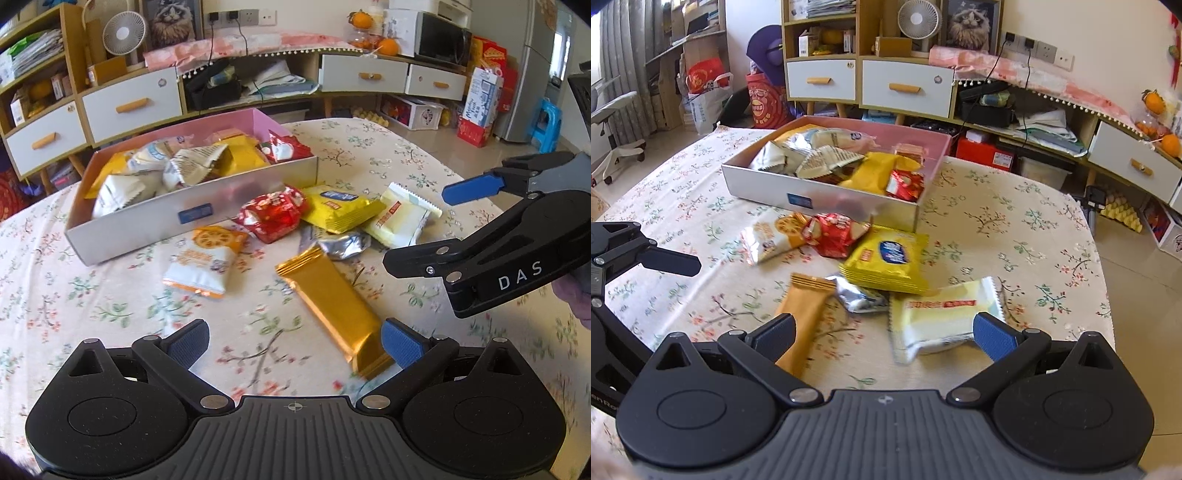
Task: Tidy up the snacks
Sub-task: 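Grasp the gold bar with the left tool while the right tool grasps the cream biscuit pack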
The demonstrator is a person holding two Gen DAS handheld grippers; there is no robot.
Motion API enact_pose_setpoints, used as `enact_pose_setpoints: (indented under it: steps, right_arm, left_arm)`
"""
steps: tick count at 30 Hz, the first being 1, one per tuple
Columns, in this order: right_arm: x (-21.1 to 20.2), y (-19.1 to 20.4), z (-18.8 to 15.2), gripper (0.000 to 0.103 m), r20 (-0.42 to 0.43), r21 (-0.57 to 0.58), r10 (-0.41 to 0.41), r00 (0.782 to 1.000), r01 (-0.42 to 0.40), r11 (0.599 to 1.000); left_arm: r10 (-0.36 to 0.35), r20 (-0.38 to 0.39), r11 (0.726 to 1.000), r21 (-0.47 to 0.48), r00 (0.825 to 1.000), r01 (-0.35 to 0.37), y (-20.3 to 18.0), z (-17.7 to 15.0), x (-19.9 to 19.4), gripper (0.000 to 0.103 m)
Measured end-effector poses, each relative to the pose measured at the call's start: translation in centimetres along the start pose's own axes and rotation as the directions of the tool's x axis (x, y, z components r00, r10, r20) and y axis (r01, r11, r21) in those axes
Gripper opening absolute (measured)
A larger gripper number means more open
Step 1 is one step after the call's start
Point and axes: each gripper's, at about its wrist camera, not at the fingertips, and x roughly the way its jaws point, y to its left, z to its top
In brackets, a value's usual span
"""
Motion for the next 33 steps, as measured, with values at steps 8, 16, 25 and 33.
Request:
enact_pose_setpoints:
  steps: [8,16,25,33]
  right_arm:
    - [1.2,-2.5,-0.8,0.1,-0.028,0.003,0.016,0.999,-0.016,1.0]
    - [2.8,-2.8,-0.8,0.101,-0.056,-0.033,0.002,0.998,-0.004,0.999]
    - [4.3,-4.0,-0.5,0.102,-0.065,0.031,-0.001,0.998,0.003,1.0]
    - [3.8,-3.1,-0.4,0.086,-0.038,0.0,0.003,0.999,-0.003,1.0]
  left_arm:
    - [0.027,-0.031,0.999,-0.045,0.999,-0.028,-1.8,0.6,2.0,0.092]
    - [0.064,-0.03,0.998,-0.025,0.998,-0.064,-2.2,0.7,2.2,0.065]
    - [0.061,-0.047,0.998,-0.012,0.997,-0.062,-0.8,1.1,1.7,0.032]
    - [0.057,-0.06,0.998,-0.003,0.997,-0.058,0.0,0.9,1.2,0.029]
